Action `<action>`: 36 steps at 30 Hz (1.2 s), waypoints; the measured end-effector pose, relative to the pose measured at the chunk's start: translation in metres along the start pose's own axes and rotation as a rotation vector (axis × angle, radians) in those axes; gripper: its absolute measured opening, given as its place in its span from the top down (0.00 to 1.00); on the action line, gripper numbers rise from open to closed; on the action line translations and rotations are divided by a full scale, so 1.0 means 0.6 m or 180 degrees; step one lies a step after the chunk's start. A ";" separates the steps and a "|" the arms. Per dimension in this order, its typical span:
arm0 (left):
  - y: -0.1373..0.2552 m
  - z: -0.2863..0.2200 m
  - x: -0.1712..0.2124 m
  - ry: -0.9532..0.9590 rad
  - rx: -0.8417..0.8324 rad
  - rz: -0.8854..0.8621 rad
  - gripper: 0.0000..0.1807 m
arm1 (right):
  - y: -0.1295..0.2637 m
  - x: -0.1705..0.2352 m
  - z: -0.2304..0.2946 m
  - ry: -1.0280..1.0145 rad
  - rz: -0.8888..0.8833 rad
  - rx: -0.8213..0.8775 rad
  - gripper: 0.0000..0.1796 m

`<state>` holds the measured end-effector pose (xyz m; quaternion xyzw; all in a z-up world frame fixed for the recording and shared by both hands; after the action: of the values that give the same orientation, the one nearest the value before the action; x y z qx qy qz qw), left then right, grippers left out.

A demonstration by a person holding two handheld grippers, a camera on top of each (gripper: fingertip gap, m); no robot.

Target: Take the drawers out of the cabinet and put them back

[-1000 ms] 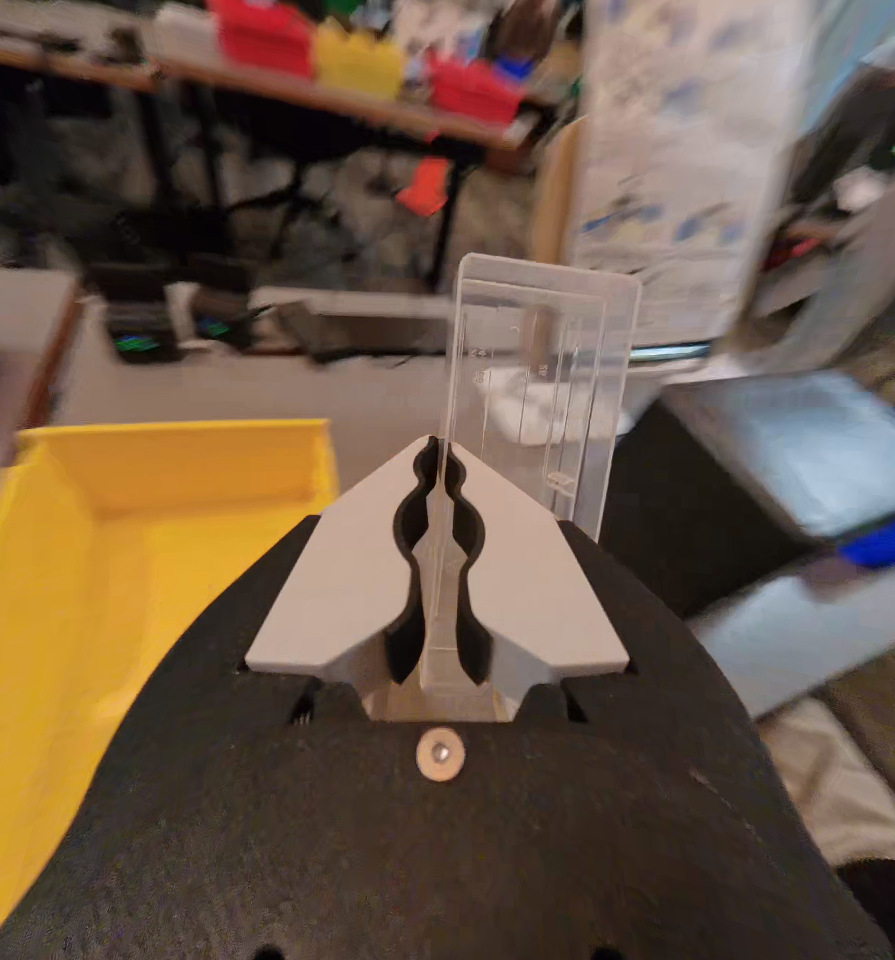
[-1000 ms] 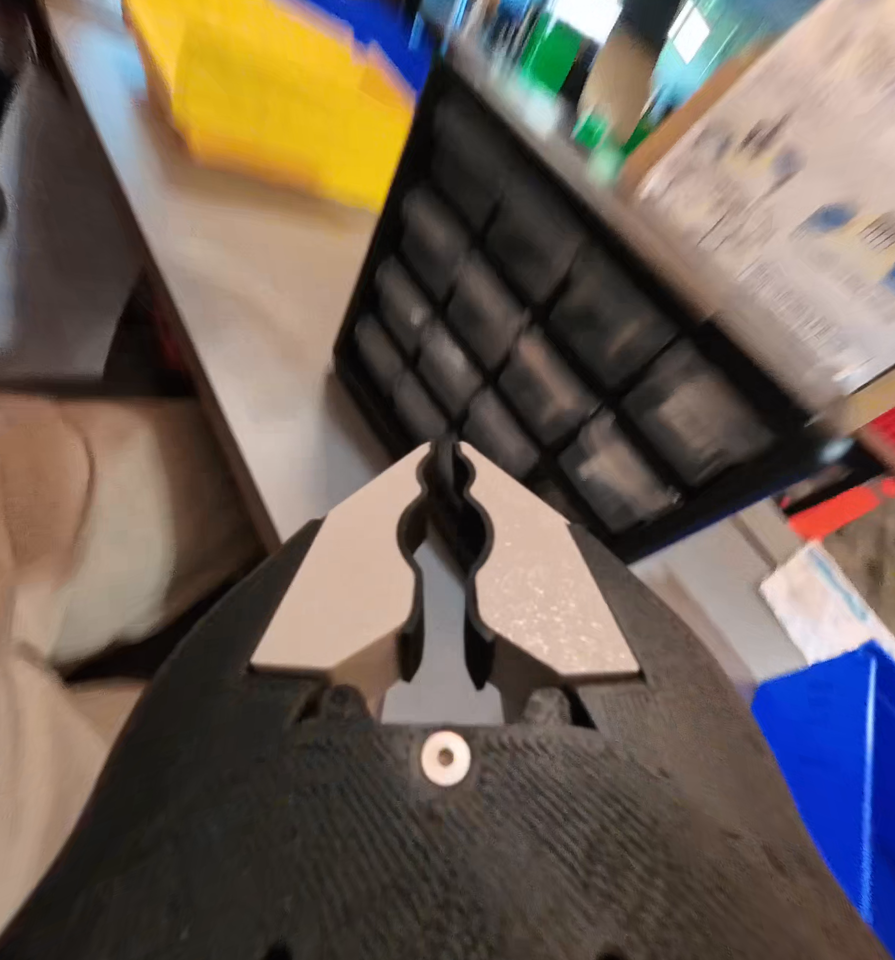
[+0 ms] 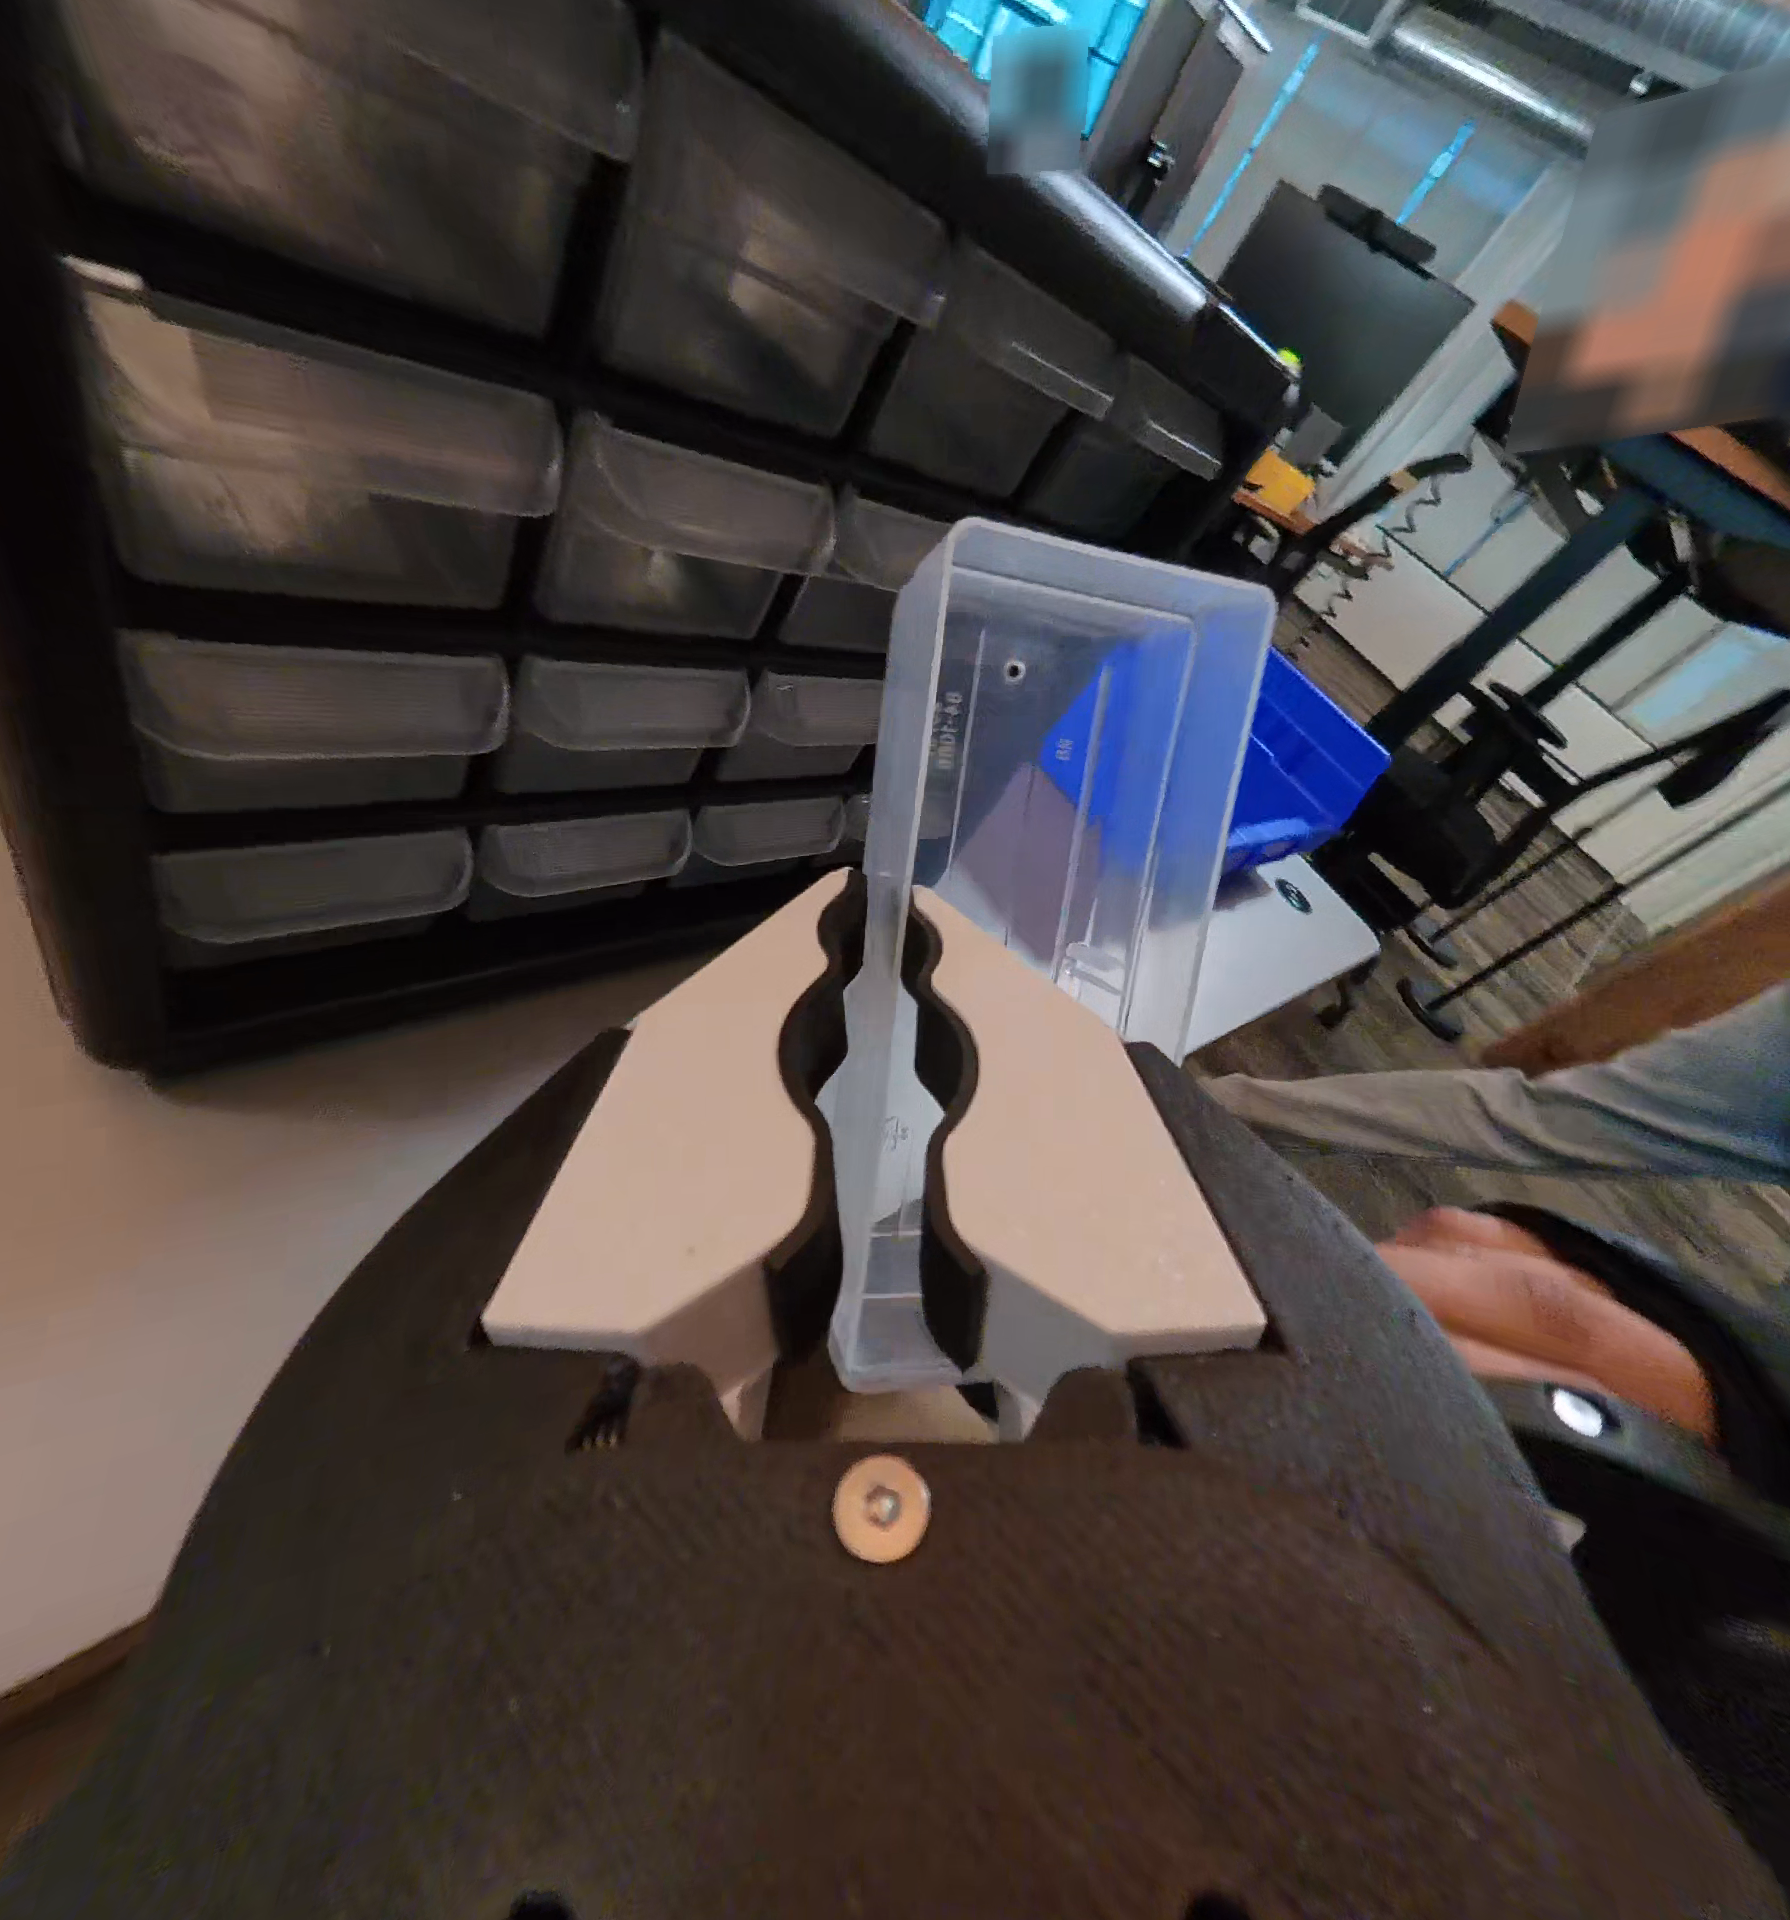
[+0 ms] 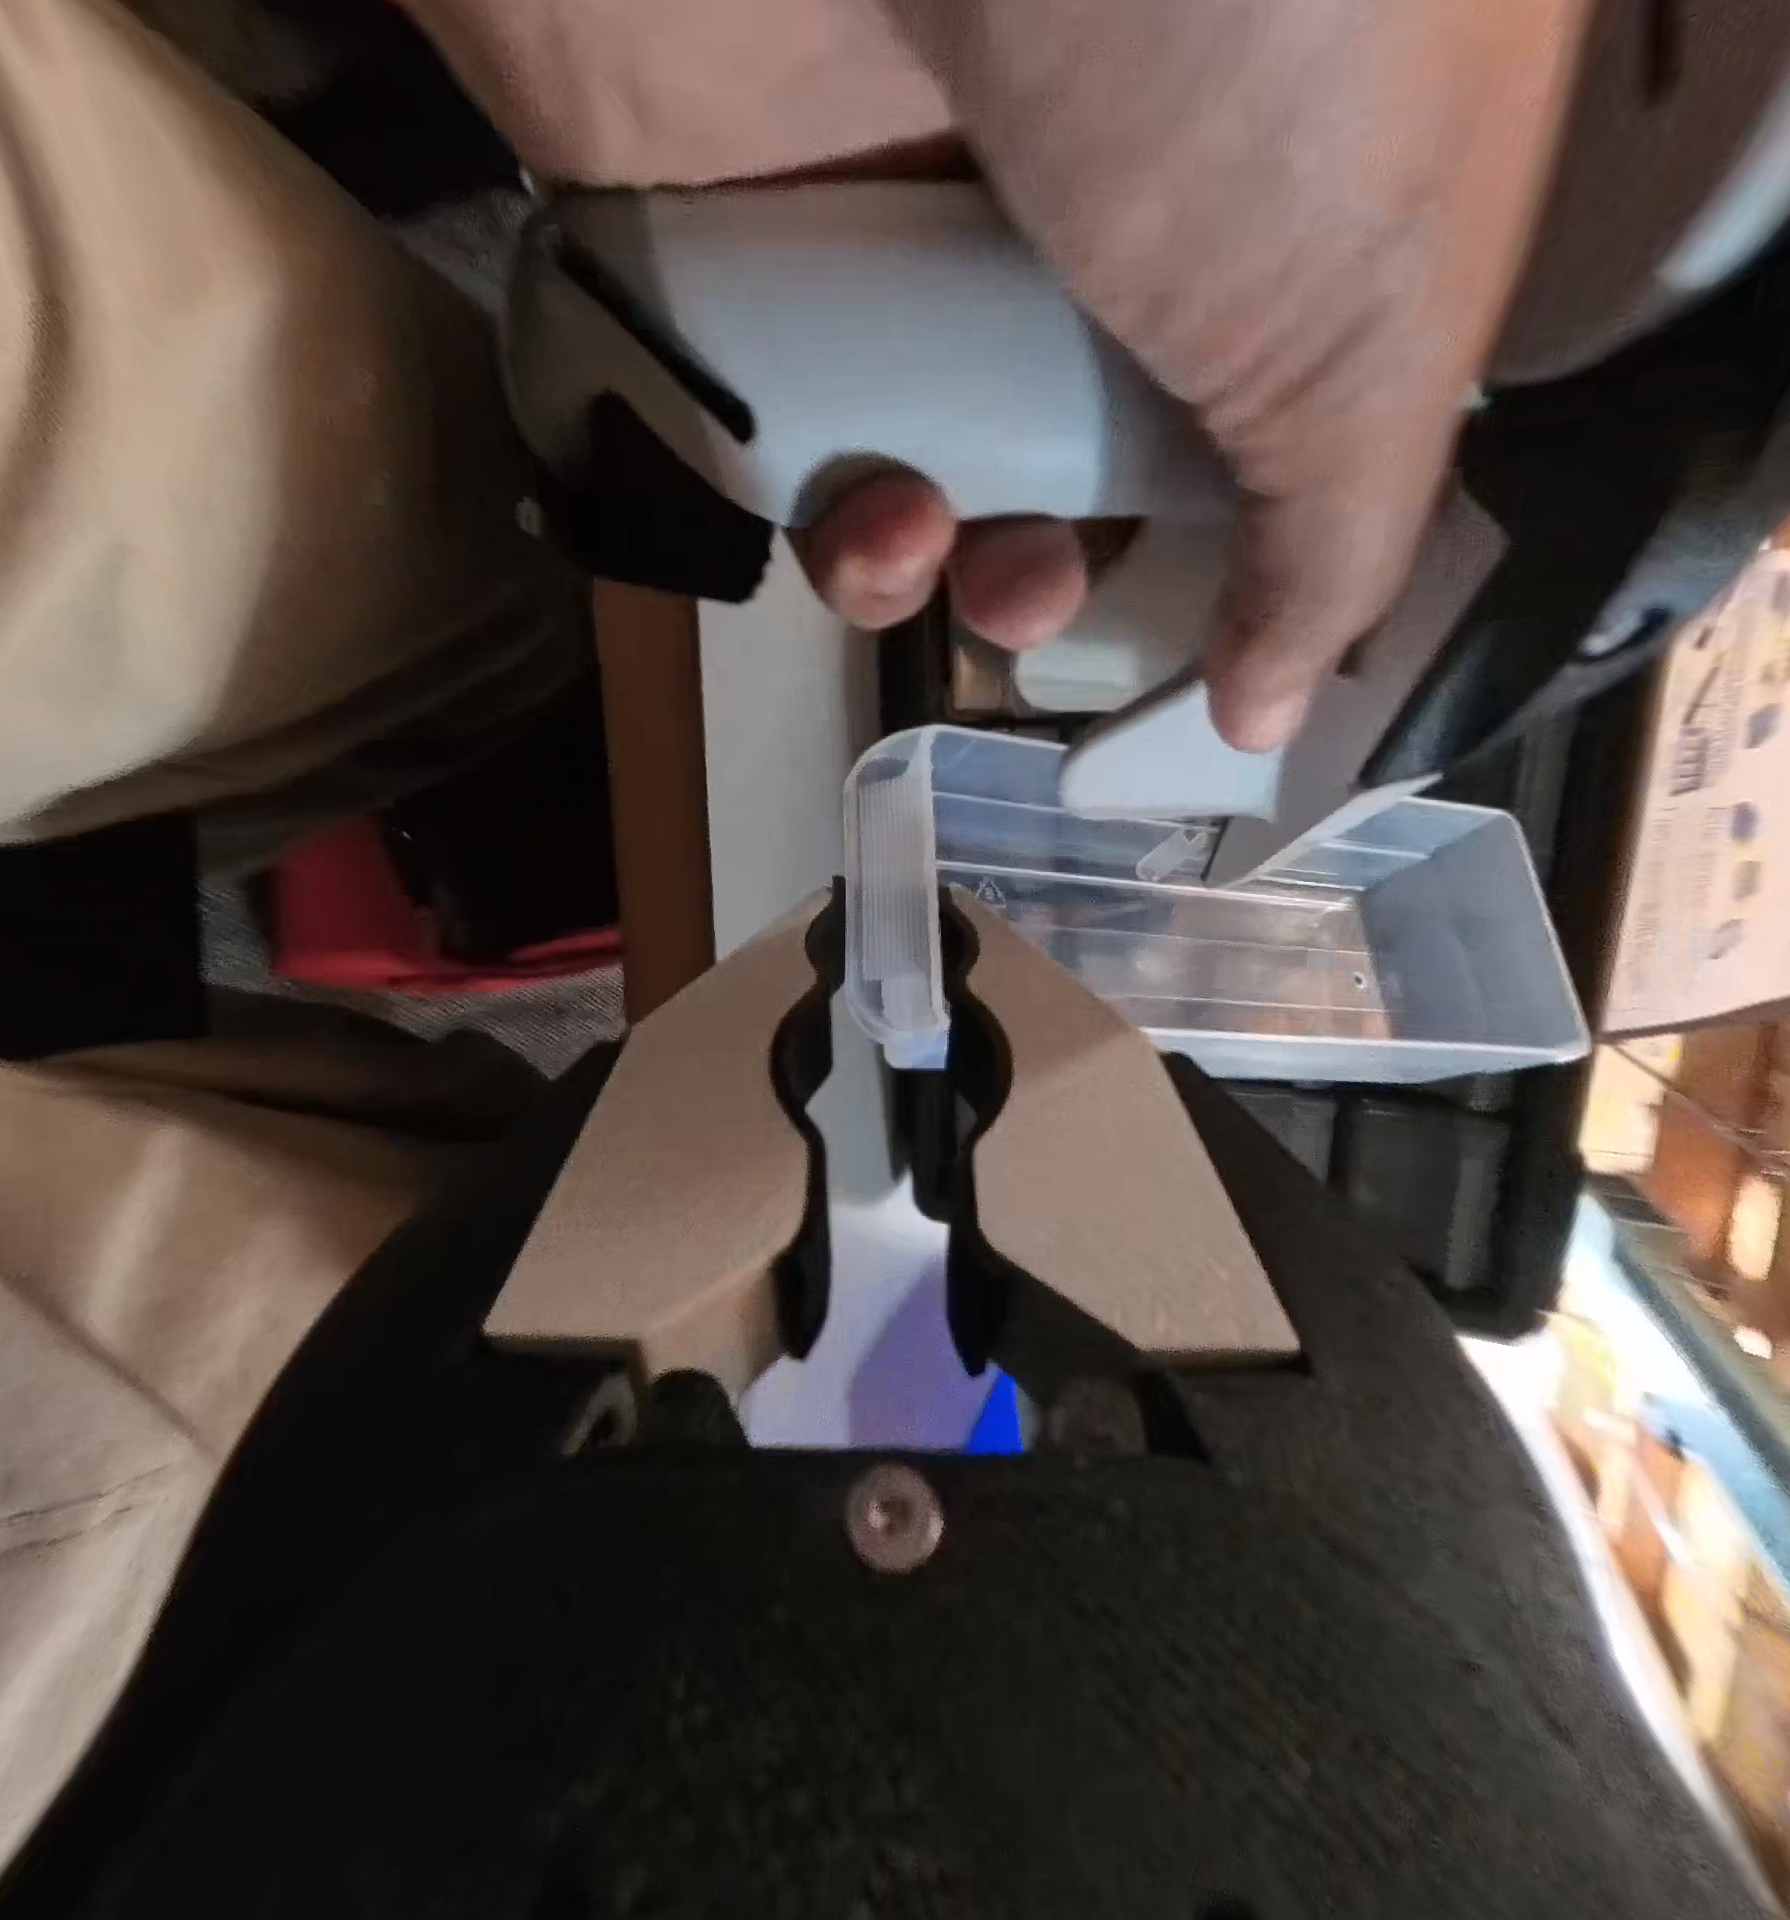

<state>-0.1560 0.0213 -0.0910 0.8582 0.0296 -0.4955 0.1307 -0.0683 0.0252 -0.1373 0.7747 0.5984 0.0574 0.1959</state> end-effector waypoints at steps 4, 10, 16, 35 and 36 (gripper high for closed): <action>0.008 0.000 -0.002 -0.0123 0.0450 0.0083 0.78 | 0.014 0.005 -0.015 -0.0453 -0.0355 -0.0263 0.92; 0.041 0.026 -0.006 -0.0520 0.0514 -0.0040 0.57 | 0.050 0.036 -0.036 -0.0833 -0.1039 -0.0982 0.92; 0.059 0.054 0.008 -0.0759 0.0383 0.0057 0.59 | 0.079 0.118 -0.082 -0.1686 -0.1180 -0.2037 0.92; 0.036 0.070 0.040 -0.0311 0.0655 0.0423 0.66 | 0.042 0.223 -0.157 -0.2447 -0.1642 -0.2930 0.92; 0.035 0.071 0.041 -0.0294 0.0662 0.0431 0.66 | 0.038 0.224 -0.156 -0.2418 -0.1611 -0.2916 0.92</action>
<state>-0.1756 -0.0113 -0.1280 0.8435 -0.0860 -0.5249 0.0753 -0.0407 0.1700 -0.0625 0.4139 0.5665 -0.0191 0.7123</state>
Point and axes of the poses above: each gripper's, where its closed fingertips meet, y back along the fingers, x out of its underside, z = x × y across the jaws, the point moved 6 cm from there along y, back along the fingers
